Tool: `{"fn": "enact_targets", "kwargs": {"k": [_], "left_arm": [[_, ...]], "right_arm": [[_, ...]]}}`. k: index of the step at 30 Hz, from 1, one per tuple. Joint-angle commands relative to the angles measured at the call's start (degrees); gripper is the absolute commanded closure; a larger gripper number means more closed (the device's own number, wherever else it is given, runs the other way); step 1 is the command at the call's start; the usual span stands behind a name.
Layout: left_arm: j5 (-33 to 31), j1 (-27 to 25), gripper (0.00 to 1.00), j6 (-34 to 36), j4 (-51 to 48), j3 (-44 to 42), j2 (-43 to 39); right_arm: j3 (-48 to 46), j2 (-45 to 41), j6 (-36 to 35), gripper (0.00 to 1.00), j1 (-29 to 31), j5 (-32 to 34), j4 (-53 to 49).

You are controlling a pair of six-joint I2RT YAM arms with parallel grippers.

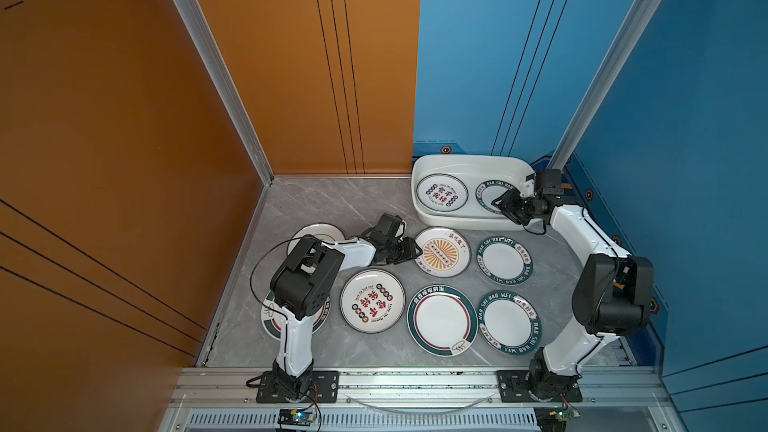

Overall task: Place the plates into the plastic bin on the countertop
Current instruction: 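Withdraw the right gripper from the bin while left gripper reaches the orange sunburst plate, then close the left gripper on the orange sunburst plate edge and tilt it up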

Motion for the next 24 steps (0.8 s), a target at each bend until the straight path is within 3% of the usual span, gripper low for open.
{"fn": "enact_targets", "kwargs": {"k": [1,24], "left_arm": [[-0.9,-0.5,0.56,0.2,-2.0,0.4,3.7],[-1.2,0.4,0.84,1.0,-3.0,0.2,6.9]], "right_arm": [[-0.8,-1.5,-1.1,0.51,-0.2,-0.4,1.0],[-2.3,-2.1,-1.4,0.51,-0.7,-1.0,1.0]]}}
